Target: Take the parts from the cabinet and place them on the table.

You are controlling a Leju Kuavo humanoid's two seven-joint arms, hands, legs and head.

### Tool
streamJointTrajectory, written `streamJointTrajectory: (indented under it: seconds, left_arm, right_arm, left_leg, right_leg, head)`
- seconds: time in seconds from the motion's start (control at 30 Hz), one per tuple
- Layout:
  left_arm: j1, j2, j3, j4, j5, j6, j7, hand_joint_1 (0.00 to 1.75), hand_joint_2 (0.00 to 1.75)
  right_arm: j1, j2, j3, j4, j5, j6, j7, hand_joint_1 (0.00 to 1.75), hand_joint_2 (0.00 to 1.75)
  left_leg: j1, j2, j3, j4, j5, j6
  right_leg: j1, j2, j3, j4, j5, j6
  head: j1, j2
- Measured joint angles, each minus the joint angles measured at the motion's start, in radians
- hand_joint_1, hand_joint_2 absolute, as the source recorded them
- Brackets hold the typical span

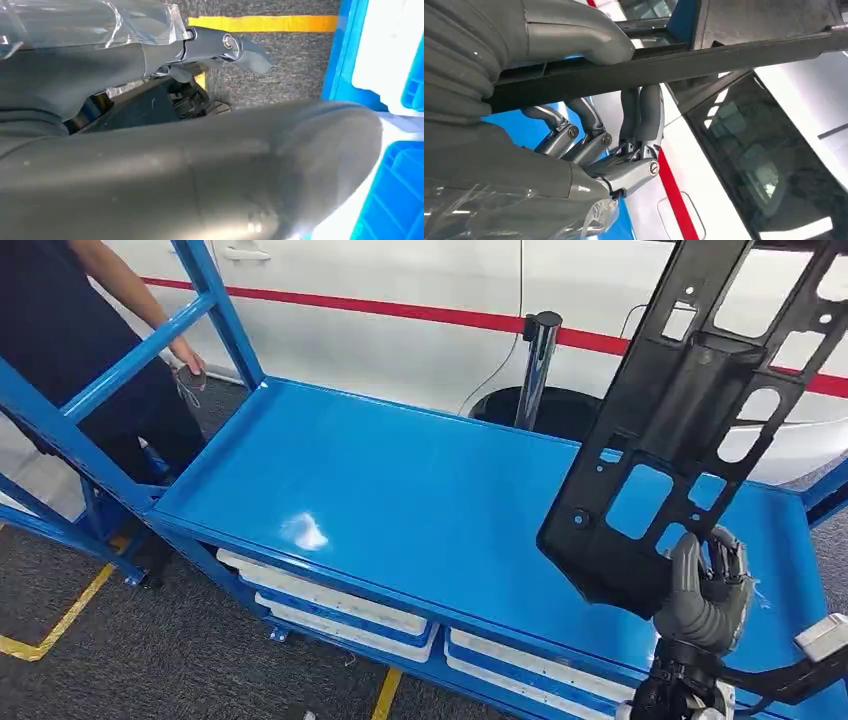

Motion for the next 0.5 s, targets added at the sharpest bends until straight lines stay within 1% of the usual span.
streamJointTrajectory:
  seconds: [0.27,0.37,0.5]
  left_arm:
    - [0.0,0.0,0.007,0.0,-0.007,0.006,0.036,0.0,0.0]
    - [0.0,0.0,0.007,0.0,-0.01,0.006,0.038,0.0,0.0]
    - [0.002,0.0,0.007,0.0,-0.013,0.008,0.05,0.0,0.0]
  right_arm:
    - [-0.009,-0.016,0.028,0.0,-0.009,0.0,-0.006,1.75,1.75]
    - [-0.015,-0.021,0.038,0.0,-0.01,0.0,-0.006,1.75,1.75]
    - [-0.019,-0.026,0.052,0.0,-0.016,0.0,-0.007,1.75,1.75]
  left_leg:
    - [0.0,0.0,0.0,0.0,0.0,0.0]
    - [0.0,0.0,0.0,0.0,0.0,0.0]
    - [-0.002,0.0,0.0,0.003,-0.004,0.005]
  right_leg:
    - [0.0,0.0,0.0,0.0,0.0,0.0]
    - [0.0,0.0,0.0,0.0,0.0,0.0]
    - [-0.003,0.0,0.001,0.0,0.0,0.001]
  head:
    - [0.0,0.0]
    - [0.0,0.0]
    - [0.0,0.0]
